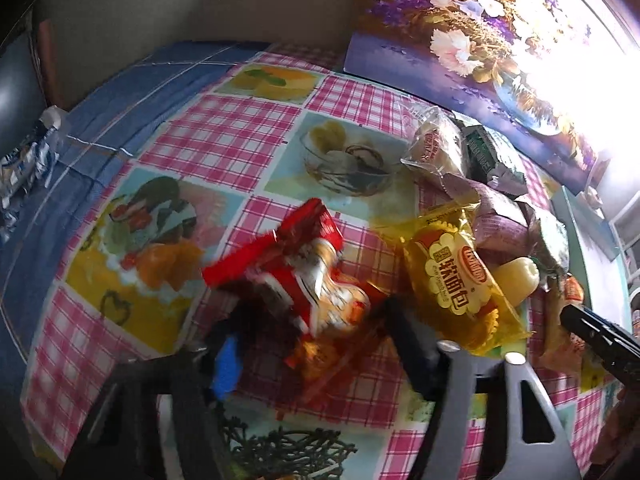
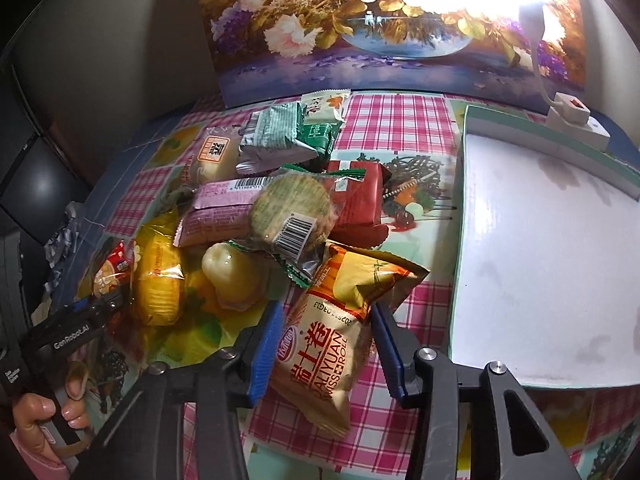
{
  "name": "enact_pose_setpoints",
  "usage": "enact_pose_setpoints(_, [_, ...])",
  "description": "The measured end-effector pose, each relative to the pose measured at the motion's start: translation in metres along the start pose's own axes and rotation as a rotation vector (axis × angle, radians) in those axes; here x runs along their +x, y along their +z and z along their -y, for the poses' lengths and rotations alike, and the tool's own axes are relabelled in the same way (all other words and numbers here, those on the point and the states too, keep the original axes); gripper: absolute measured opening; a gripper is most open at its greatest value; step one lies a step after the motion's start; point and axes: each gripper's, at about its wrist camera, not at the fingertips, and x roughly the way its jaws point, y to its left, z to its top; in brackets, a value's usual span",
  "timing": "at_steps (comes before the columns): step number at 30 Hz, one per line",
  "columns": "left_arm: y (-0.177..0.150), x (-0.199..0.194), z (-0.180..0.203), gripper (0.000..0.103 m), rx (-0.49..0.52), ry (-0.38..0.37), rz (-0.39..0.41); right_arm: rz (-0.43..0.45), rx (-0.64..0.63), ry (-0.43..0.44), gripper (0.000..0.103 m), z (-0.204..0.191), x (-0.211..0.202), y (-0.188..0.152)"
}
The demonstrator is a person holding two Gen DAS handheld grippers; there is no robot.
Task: Organize snacks
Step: 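Grasp the yellow bread bag with the right tool while the left tool grasps the red candy bag, then lift both held bags and carry them over the white tray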
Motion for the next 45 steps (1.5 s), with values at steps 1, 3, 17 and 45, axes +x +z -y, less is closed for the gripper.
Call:
enact_pose_setpoints(1, [0.000, 0.000, 0.000, 0.047, -0.002, -0.004, -0.003, 0.000, -0.002, -0.001, 0.043, 0.000, 0.000, 0.000])
enact_pose_setpoints(3, [0.000, 0.000, 0.000, 0.044, -0.006, -0.007, 0.000, 0.002, -0.003, 0.003, 0.041, 0.002, -0.002, -0.001])
enact_pose_setpoints(17, [-0.004, -0.008, -0.004, 0.036, -0.033, -0.050, 0.013, 0.008, -0.008, 0.023, 0.031, 0.006, -0.011, -0.009])
enact_pose_setpoints(45, [-0.007, -0.048, 0.019, 0.035, 0.029, -0.090, 0.076, -0.012, -0.005, 0.053, 0.027, 0.014, -0.024, -0.020])
